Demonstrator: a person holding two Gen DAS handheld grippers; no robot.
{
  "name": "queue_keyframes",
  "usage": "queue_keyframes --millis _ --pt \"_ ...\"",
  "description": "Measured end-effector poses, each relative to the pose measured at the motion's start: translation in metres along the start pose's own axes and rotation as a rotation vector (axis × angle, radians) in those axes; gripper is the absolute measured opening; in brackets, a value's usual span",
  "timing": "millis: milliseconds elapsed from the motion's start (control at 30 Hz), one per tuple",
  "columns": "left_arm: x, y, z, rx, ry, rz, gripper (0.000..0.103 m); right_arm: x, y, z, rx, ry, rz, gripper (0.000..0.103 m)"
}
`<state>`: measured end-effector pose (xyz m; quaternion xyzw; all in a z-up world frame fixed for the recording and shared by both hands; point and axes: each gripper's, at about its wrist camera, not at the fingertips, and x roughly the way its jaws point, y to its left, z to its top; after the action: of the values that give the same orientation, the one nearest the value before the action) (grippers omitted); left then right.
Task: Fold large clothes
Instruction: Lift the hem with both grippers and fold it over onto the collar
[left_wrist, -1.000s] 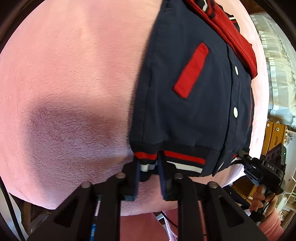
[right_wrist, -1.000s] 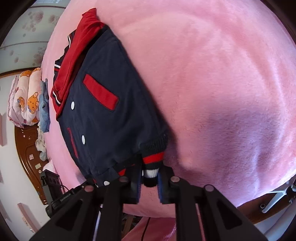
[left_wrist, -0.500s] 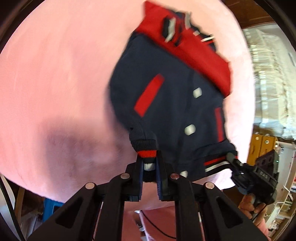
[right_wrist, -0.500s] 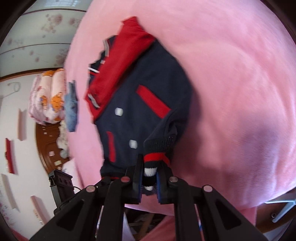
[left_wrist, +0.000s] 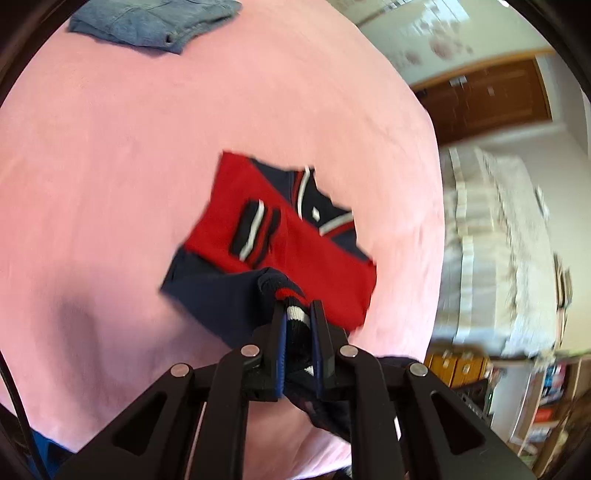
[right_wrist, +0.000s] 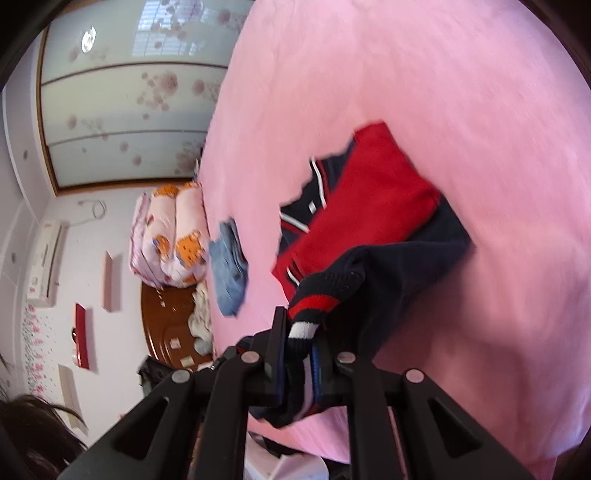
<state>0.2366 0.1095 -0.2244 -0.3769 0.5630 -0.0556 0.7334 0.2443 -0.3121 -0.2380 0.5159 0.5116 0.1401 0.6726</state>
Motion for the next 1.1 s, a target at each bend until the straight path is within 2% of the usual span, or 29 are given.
queue_keyframes --millis 133,200,267,333,433,667,800,900,967,1033,1100 --pt "0.005 0.013 0.024 -0.102 -0.061 0.022 0.009 0.006 0.0 0.027 0.026 -0.031 -0.001 0.01" --pt "0.009 0.019 0.033 -0.123 -0.09 0.044 0.009 0.013 -0.002 0.043 0.046 -0.047 -0.008 0.01" --pt "0.019 0.023 0.045 -0.143 -0.104 0.034 0.009 0.024 -0.002 0.056 0.047 -0.044 -0.033 0.01" --pt "0.034 0.024 0.053 -0.155 -0.101 0.029 0.009 0.038 -0.001 0.067 0.044 -0.041 -0.055 0.01" --pt "0.058 0.017 0.067 -0.146 -0.101 0.077 0.009 0.055 -0.001 0.08 0.043 -0.045 -0.084 0.01" --pt "0.091 0.02 0.097 -0.197 -0.11 0.102 0.009 0.086 -0.023 0.114 0.176 -0.057 -0.093 0.011" --pt "0.104 0.025 0.116 -0.219 -0.118 0.14 0.009 0.099 -0.027 0.127 0.227 -0.033 -0.105 0.015" --pt "0.109 0.022 0.127 -0.207 -0.12 0.143 0.009 0.105 -0.024 0.134 0.21 -0.015 -0.142 0.018" --pt "0.111 0.018 0.132 -0.183 -0.118 0.156 0.009 0.107 -0.02 0.138 0.19 -0.022 -0.148 0.023" --pt "0.113 0.012 0.137 -0.15 -0.118 0.179 0.01 0.107 -0.016 0.141 0.18 -0.043 -0.145 0.033" --pt "0.111 0.005 0.14 -0.112 -0.125 0.185 0.013 0.102 -0.013 0.145 0.171 -0.068 -0.147 0.035"
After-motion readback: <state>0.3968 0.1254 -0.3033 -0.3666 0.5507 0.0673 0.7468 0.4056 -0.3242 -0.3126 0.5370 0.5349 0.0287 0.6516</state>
